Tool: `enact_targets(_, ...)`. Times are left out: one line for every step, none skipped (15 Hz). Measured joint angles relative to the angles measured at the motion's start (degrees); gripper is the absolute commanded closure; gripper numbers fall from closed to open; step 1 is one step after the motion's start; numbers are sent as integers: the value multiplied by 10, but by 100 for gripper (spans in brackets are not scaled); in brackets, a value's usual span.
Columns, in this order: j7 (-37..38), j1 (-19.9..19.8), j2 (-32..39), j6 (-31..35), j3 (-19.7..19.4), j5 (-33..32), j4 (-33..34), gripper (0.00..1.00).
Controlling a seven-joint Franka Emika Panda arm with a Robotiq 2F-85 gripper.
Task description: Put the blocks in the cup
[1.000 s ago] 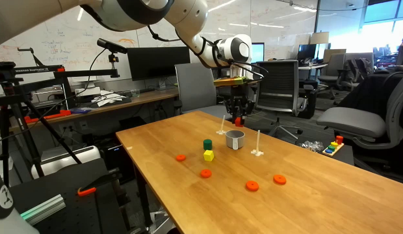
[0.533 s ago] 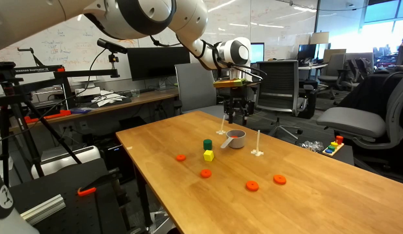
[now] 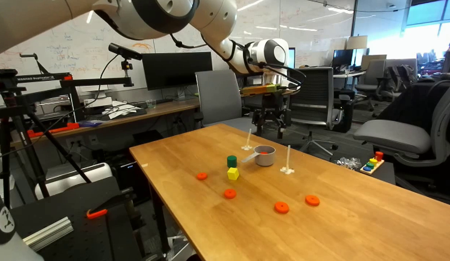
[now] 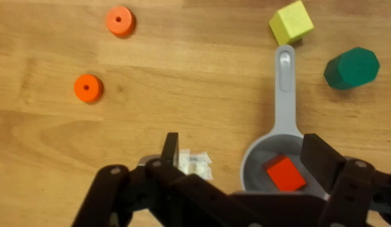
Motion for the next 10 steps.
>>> enact_targets(-3,-10,-6,-17,-1,0,-11,0)
enact_targets(-6,-19,-10,-32,-1,0,-24,0)
enact_targets(-9,-26,-15,-42,-1,0,-38,0)
enact_targets(-12,-29,-19,-46,-1,0,-52,0)
enact_targets(-13,-29,-23,-49,0,0,-66,0)
enact_targets(-14,-28,-27,-49,2,0,-80,0)
enact_targets(-14,-26,-33,-49,6,0,-96,0)
enact_targets(-15,-23,-39,-48,11,0,-111,0)
enact_targets(-16,-21,-46,-44,16,0,-127,0)
enact_targets(-18,-19,-53,-36,22,0,-144,0)
